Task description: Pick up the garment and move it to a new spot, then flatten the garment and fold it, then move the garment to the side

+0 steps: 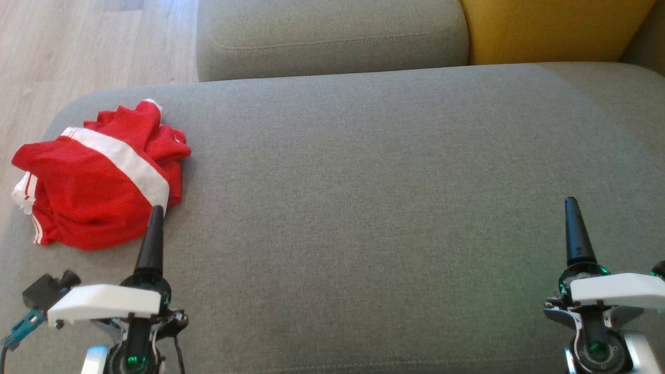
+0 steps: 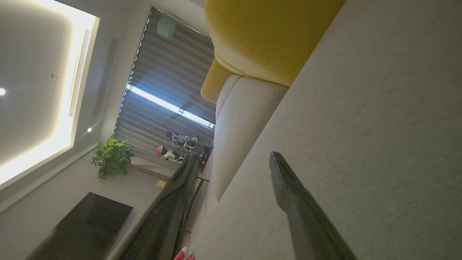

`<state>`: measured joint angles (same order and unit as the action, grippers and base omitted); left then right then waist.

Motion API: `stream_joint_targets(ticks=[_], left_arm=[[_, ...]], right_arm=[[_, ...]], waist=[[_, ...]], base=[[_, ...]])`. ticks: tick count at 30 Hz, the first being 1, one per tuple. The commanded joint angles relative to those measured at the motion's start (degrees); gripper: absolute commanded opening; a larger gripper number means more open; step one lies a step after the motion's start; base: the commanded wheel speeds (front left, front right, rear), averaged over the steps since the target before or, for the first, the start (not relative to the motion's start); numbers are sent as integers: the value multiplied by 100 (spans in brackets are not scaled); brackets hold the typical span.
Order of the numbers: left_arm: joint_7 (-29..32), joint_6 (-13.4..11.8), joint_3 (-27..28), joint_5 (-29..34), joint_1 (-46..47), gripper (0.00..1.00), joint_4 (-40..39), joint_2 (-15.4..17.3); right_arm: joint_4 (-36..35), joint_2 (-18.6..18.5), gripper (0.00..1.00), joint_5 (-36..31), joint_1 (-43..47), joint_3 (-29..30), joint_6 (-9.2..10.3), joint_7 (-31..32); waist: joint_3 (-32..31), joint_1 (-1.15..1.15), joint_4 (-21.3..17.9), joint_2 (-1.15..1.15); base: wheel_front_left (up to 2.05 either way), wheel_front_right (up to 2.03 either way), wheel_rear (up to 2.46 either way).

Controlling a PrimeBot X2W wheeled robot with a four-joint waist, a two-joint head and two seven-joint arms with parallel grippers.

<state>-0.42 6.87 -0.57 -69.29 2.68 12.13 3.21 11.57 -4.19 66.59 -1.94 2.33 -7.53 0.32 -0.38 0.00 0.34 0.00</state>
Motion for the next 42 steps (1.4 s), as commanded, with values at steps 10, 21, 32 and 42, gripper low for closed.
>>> stream_joint_targets(ticks=[10, 21, 32, 42], left_arm=[[-229, 34, -157, 1182, 317, 100, -415, 212], [-396, 33, -318, 2079, 282, 100, -475, 285], [-581, -17, -423, 2946, 265, 100, -346, 369], [-748, -80, -479, 3675, 243, 100, -210, 435]], right_arm=[[-270, -133, 100, -991, -288, -238, 2, -151], [-187, -126, 100, -1759, -281, -421, 2, -317], [-36, -134, 100, -2603, -285, -647, 2, -467], [110, -159, 100, -3522, -311, -716, 3, -628]], waist=[[-15, 0, 28, 0], [-32, 0, 47, 0], [-40, 0, 38, 0], [-44, 0, 51, 0]], base=[[0, 0, 0], [0, 0, 0], [0, 0, 0], [0, 0, 0]])
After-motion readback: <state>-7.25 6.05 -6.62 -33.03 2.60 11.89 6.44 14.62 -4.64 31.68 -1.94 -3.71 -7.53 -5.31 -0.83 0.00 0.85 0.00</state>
